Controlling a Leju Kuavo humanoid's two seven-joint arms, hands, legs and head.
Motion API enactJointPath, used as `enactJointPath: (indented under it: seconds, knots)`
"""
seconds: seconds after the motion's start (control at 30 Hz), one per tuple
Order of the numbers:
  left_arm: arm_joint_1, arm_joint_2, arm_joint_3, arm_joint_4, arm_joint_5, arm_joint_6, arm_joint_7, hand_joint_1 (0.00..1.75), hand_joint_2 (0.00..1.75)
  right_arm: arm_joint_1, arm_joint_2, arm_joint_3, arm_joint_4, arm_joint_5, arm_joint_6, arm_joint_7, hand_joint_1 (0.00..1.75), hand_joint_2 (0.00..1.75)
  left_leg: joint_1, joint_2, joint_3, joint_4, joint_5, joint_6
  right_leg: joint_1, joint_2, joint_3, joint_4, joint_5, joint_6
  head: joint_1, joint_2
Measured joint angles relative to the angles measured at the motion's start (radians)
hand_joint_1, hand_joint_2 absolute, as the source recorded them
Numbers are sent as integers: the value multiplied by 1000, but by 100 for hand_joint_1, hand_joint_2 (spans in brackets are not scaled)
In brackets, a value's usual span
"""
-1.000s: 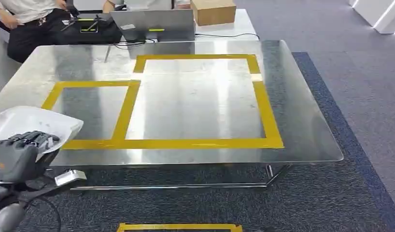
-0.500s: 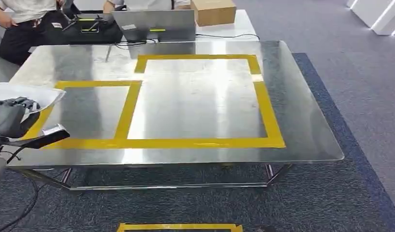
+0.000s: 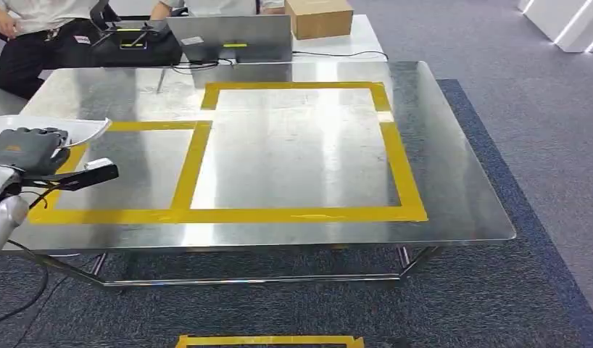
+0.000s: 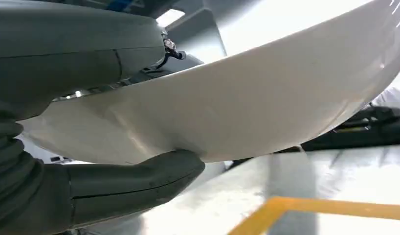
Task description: Take the parts from the cabinet and place them on the table.
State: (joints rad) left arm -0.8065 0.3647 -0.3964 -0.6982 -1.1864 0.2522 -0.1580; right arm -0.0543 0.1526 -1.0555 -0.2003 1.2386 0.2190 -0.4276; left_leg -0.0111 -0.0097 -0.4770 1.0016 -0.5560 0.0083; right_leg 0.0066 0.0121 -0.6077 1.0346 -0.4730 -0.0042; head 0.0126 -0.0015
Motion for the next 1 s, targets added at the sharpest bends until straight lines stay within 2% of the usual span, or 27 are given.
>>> enactJointPath:
  seconds: [0.33, 0.47, 0.5, 0.53, 0.57, 0.63, 0.67, 0.7, 0.73, 0.77, 0.8, 0.87, 0.9, 0.93, 0.97, 1.0]
  knots:
    - [-8, -4, -3, 13, -1, 0, 1, 175, 175, 0, 0, 0, 0, 0, 0, 0, 0, 0, 0, 1, 0, 0, 0, 0, 0, 1, 0, 0, 0, 0, 0, 0]
    - [-32, -20, -18, 62, -2, 6, 4, 175, 175, 1, 0, 0, 0, 0, 0, 2, 0, 0, 0, 1, 0, 0, 0, 0, 0, 1, -1, -1, 0, 0, 0, 0]
    - [-50, -41, -32, 96, -16, 37, 5, 0, 175, 0, 0, 0, 1, 0, 0, 6, 0, 0, 0, 1, 0, 0, 0, 0, 0, 0, -1, -1, 0, 0, 0, 0]
    - [-62, -61, -53, 123, -30, 81, 14, 0, 0, 1, 0, 0, 1, -4, -1, 12, 0, 0, 0, 1, 0, 0, 0, 0, 0, 1, -1, -1, 0, 0, 0, 0]
    - [-65, -70, -61, 134, -29, 120, 11, 0, 0, 1, 0, 0, 2, -5, -3, 13, 0, 0, 0, 1, 0, 0, 0, 0, 0, 1, -1, -1, 0, 0, 0, 0]
    - [-50, -80, -66, 140, 13, 232, -46, 0, 0, 1, 0, 1, 4, 0, -6, 13, 0, 0, 0, 1, 0, 0, 0, 0, 0, 1, -1, -1, 0, 0, -1, 0]
    - [-45, -82, -66, 135, 30, 240, -57, 0, 0, 1, 0, 1, 5, 1, -7, 13, 0, 0, -4, 1, -2, 9, -1, 8, -7, 0, 0, -9, 9, 12, -1, 0]
    - [-41, -84, -64, 123, 47, 246, -69, 0, 0, 1, 0, 1, 6, 1, -8, 14, 0, 0, -5, 1, -1, -1, 10, 18, -9, 0, 3, -17, 20, 17, -3, 0]
    - [-34, -86, -61, 105, 68, 249, -84, 0, 0, 0, 0, 1, 6, 1, -10, 14, 0, 0, -2, 2, 7, -33, 34, 28, -3, 2, 8, -29, 24, 23, -1, 0]
    - [-22, -94, -56, 81, 103, 254, -106, 0, 0, -1, 0, 1, 6, 0, -12, 14, 0, 0, 5, 10, 21, -59, 48, 30, -2, -2, -5, -27, 7, 24, 1, 0]
    - [-10, -100, -46, 53, 142, 258, -129, 0, 0, -1, 0, 1, 6, -1, -15, 14, 0, 0, 8, 10, 21, -71, 55, 36, -3, -2, -23, 9, -20, 26, 3, 0]
    - [37, -113, -29, -13, 226, 258, -174, 0, 0, 1, 0, 1, 6, -5, -16, 15, 0, 0, 10, 14, 19, -70, 55, 35, -12, -2, -87, 153, -78, 32, 4, 0]
    - [75, -120, -14, -64, 291, 252, -206, 0, 0, 2, 0, 1, 6, -8, -18, 15, 0, 0, 10, 17, 19, -69, 53, 35, -18, -3, -120, 220, -96, 38, 2, 0]
    - [118, -127, 1, -121, 339, 240, -227, 0, 0, 4, -1, 1, 6, -13, -18, 17, 0, 0, 13, 19, 19, -66, 51, 32, -23, -5, -135, 244, -89, 44, 3, 0]
    - [166, -140, 14, -189, 414, 216, -254, 0, 0, 6, -1, 1, 6, -17, -19, 19, 0, 0, 18, 19, 19, -62, 47, 26, -28, -6, -123, 220, -58, 53, 3, 0]
    - [212, -145, 27, -262, 468, 199, -267, 0, 0, 6, -1, 0, 6, -19, -19, 21, 0, 0, 25, 19, 18, -53, 39, 17, -35, -9, -90, 154, -12, 61, 3, 0]
